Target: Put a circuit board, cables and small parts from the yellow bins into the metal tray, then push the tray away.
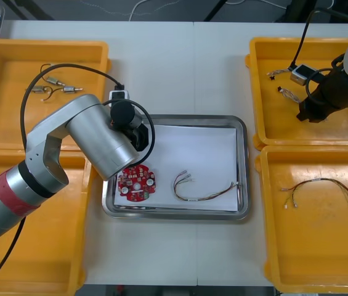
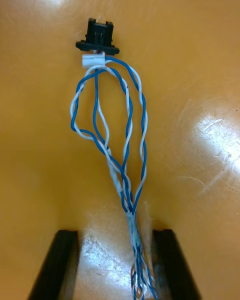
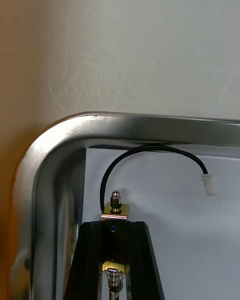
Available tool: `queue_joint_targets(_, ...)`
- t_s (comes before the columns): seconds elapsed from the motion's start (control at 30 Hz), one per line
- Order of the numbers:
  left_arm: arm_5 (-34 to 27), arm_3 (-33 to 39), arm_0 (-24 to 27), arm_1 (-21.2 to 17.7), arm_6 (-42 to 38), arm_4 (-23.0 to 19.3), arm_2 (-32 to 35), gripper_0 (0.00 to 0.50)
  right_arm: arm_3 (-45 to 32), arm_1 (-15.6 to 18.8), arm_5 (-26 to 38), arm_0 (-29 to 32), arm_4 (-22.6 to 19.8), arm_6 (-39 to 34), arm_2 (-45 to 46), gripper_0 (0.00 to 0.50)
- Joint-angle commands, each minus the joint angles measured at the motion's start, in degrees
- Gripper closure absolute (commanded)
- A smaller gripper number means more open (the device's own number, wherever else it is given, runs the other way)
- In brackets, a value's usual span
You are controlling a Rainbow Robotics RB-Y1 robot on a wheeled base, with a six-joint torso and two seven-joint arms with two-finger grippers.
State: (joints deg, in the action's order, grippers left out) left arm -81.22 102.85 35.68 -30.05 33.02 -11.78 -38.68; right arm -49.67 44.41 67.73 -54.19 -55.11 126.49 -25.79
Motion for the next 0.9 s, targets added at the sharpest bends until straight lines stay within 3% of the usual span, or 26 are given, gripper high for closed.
queue_joint_targets(0.03,0.71,0.77,-0.52,1.31,1.79,0.80,-0.96,0.133,-0.08,-1.25,-0.49,1.36,0.79,-1.60,-0.58,0.452)
queue_joint_targets(0.07,0.71,0.95,-0.52,1.22,1.61,0.80,-0.96,0.039,-0.16,-1.25,-0.49,1.36,0.79,-1.51,-0.58,0.497)
queue_joint_targets(0.1,0.62,1.21,-0.52,1.31,1.53,0.80,-0.96,0.000,-0.16,-1.25,-0.49,1.36,0.79,-1.33,-0.58,0.500)
queue_joint_targets(0.33,0.09,4.38,-0.52,1.22,0.56,0.01,-0.52,0.000,-0.60,-0.11,-0.05,-0.13,0.17,-0.54,-0.23,0.500)
queue_joint_targets(0.57,-4.74,11.23,-0.52,0.78,0.12,-2.98,2.20,0.000,-7.37,3.84,3.64,-0.75,0.00,-0.37,3.20,0.500)
queue_joint_targets(0.9,-14.85,21.43,-0.26,-0.80,0.82,-9.75,10.11,0.000,-14.75,5.95,17.79,-0.57,-0.79,-0.19,14.54,0.500)
